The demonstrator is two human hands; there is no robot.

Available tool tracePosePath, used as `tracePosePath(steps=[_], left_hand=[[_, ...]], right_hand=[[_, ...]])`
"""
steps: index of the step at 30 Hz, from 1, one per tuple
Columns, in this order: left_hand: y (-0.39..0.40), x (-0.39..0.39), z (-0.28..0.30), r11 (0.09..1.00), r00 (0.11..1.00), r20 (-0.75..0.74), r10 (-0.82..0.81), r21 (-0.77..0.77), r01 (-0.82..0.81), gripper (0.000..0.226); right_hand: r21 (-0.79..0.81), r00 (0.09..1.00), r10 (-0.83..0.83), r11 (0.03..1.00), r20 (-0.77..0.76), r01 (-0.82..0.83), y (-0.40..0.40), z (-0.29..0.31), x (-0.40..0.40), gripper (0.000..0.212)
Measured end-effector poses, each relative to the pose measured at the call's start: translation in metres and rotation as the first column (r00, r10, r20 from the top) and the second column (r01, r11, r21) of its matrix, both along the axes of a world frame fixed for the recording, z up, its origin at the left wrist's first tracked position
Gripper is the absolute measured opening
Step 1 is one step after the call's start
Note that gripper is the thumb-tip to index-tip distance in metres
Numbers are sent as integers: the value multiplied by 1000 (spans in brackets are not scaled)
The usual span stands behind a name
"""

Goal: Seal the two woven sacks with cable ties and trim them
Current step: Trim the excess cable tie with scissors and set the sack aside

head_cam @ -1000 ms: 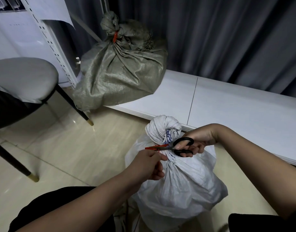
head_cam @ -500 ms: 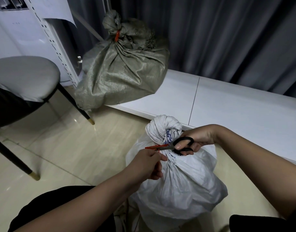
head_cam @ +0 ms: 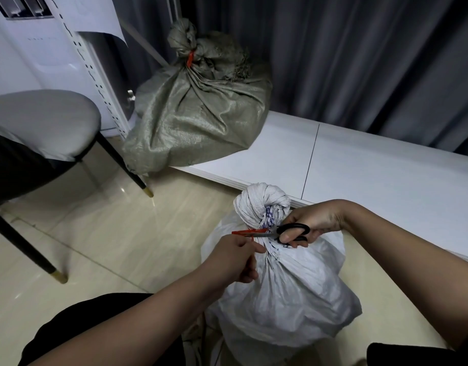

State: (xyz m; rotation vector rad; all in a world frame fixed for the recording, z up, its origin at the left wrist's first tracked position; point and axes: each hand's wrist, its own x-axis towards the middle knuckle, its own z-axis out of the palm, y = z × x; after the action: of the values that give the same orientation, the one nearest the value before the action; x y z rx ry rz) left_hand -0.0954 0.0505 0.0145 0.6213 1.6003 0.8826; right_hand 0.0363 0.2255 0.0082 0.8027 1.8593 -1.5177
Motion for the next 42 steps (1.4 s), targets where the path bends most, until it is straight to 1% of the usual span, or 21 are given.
tracePosePath(steps=[3,6,8,10,12,14,15,17,18,19,21,23,24,26,29,31,33,37,39,42], left_hand=[[2,-1,-1,1000,1000,0,-11,-19,11,25],[3,-1,-1,999,999,-1,-37,-18,37,25],[3,1,-2,998,998,-13,-65,-9,64,27],[2,1,-3,997,997,-8,-73,-7,73,27],[2,1,-3,997,996,40,-76,-14,76,23],[3,0,-1,996,991,111,-75,-31,79,14],[4,0,0,996,988,137,-74,-38,80,10],[6,0,-2,997,985,164,-57,-40,65,11],[7,0,-3,998,985,164,-46,-36,53,13],[8,1,-5,999,988,152,-33,-33,39,14],[12,3,-6,999,993,117,-7,-34,11,10],[16,7,-5,999,994,106,31,-31,-28,5],[18,10,-3,999,993,116,38,-26,-36,5],[22,18,1,1000,989,147,20,1,-21,6],[27,29,4,999,986,168,6,31,-11,7],[29,36,5,998,987,161,-2,55,-7,8],[31,45,6,996,988,151,-17,91,3,10],[40,70,11,986,993,108,-44,164,26,12],[48,88,12,984,991,127,-39,178,16,14],[65,117,13,983,988,152,-27,186,-2,15]], right_hand=[[19,1000,-13,1000,-9,13,-2,0,-2,22],[31,997,-57,998,-43,58,-2,0,-3,23],[18,999,-53,998,-7,53,-2,2,-4,24],[44,999,-20,999,40,19,-3,5,-5,24],[84,999,-16,996,48,12,-5,6,-3,26],[127,1000,-13,992,23,10,-8,7,2,28],[120,1000,-19,993,-2,19,-11,7,6,26],[51,995,-55,997,-80,59,-20,7,16,14],[19,987,-102,994,-127,105,-26,8,21,9],[10,972,-164,986,-170,168,-32,10,26,6],[68,924,-304,943,-232,327,-43,14,34,5],[123,866,-434,873,-247,473,-53,18,40,20],[145,847,-475,845,-241,515,-59,20,43,23],[186,796,-550,780,-254,598,-75,20,49,17],[211,690,-649,661,-321,720,-95,19,57,3],[205,628,-694,597,-354,775,-101,20,65,5],[182,583,-726,559,-364,809,-105,23,72,8],[168,531,-756,509,-383,844,-108,29,91,18],[130,495,-779,485,-385,865,-107,33,104,15],[97,423,-818,420,-389,902,-104,38,128,12]])
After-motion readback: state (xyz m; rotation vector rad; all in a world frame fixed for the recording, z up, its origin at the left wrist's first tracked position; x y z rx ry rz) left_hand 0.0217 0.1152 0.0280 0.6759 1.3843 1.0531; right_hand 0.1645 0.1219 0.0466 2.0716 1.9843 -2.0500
